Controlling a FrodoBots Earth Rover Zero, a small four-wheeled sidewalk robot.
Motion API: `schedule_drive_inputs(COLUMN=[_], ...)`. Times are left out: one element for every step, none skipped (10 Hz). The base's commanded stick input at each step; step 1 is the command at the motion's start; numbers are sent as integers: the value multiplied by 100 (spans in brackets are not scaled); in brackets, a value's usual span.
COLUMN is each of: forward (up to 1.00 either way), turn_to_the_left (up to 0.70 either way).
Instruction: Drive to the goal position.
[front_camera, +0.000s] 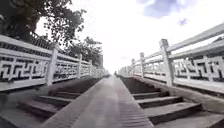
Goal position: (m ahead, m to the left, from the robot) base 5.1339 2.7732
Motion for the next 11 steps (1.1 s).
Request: schedule_drive_inputs(forward=[45, 45, 45, 45, 45, 45, 45, 45, 45, 45, 45], turn_to_the_left=[0, 0, 0, 0, 0, 0, 0, 0, 0, 0, 0])
